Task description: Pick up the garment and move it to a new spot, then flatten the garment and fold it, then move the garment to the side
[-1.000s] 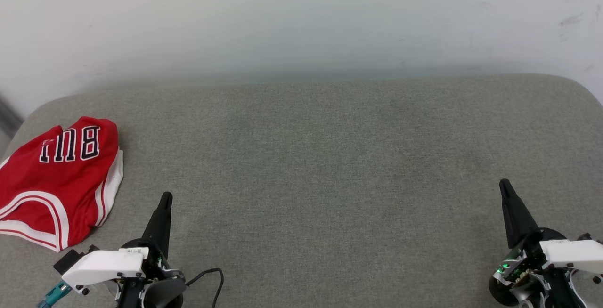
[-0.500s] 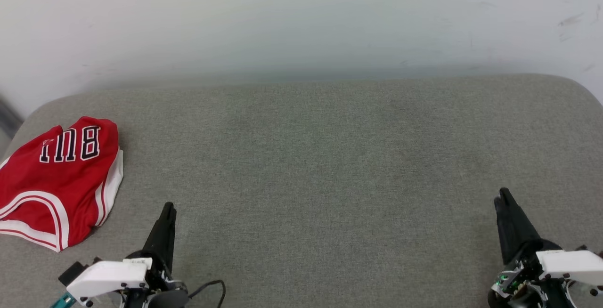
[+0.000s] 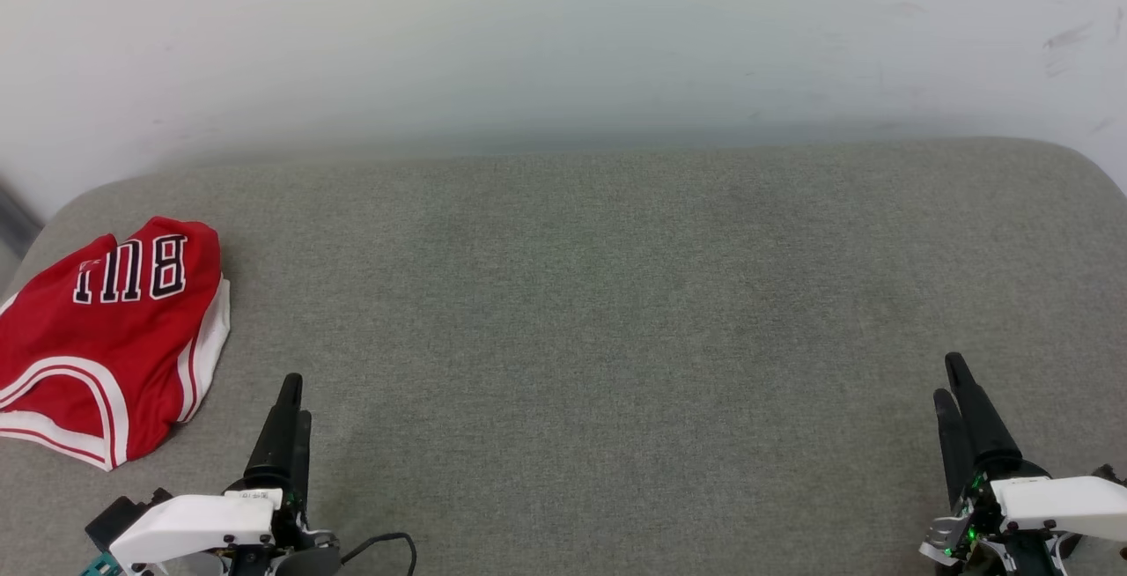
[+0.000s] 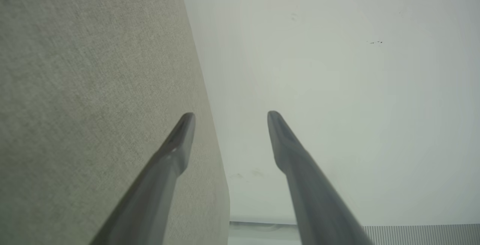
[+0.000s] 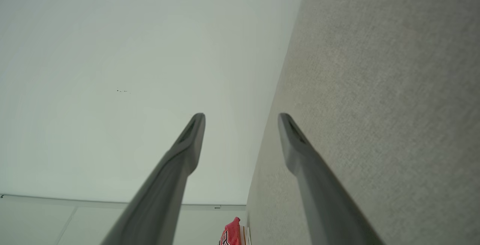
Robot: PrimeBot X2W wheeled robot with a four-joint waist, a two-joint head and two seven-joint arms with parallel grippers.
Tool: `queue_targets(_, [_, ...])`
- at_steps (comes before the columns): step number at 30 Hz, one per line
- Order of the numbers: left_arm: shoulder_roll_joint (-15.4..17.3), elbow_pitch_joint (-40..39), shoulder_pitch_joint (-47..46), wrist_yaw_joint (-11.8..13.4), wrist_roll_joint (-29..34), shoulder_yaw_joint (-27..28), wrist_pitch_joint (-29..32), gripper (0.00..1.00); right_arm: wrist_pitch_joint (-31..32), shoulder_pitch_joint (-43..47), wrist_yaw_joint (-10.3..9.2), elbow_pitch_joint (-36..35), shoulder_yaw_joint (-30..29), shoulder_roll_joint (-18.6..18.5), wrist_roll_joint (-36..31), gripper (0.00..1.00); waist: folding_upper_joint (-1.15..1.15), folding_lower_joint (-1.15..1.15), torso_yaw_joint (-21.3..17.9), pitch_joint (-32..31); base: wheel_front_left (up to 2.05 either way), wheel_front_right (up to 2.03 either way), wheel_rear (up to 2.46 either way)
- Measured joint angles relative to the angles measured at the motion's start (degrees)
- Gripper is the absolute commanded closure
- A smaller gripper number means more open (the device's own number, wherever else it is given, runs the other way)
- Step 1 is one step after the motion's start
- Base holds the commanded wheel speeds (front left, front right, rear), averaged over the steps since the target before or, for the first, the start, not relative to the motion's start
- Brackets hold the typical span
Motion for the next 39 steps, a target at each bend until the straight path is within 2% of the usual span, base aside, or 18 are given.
queue_targets(6, [0.0,-2.5,0.0,1.4,6.4,0.4,-1.5,0.00,-1.6,0.2,0.00,-2.1,0.0,0.0,-7.3,0.00,0.00,0.00,0.0,0.1,0.00,0.00,0.00])
queue_targets(23, [0.0,-7.5,1.0,7.3,28.2,-2.2,-5.4,0.00,-5.4,1.3,0.00,-8.1,2.8,0.0,-30.5,0.00,0.00,0.00,0.1,0.3,0.00,0.00,0.00])
queue_targets(39, [0.1,-9.4,2.5,10.2,45.2,-4.7,-8.5,0.00,-8.3,2.4,0.00,-9.8,4.7,0.0,-47.9,0.00,0.00,0.00,0.2,0.4,0.00,0.00,0.00])
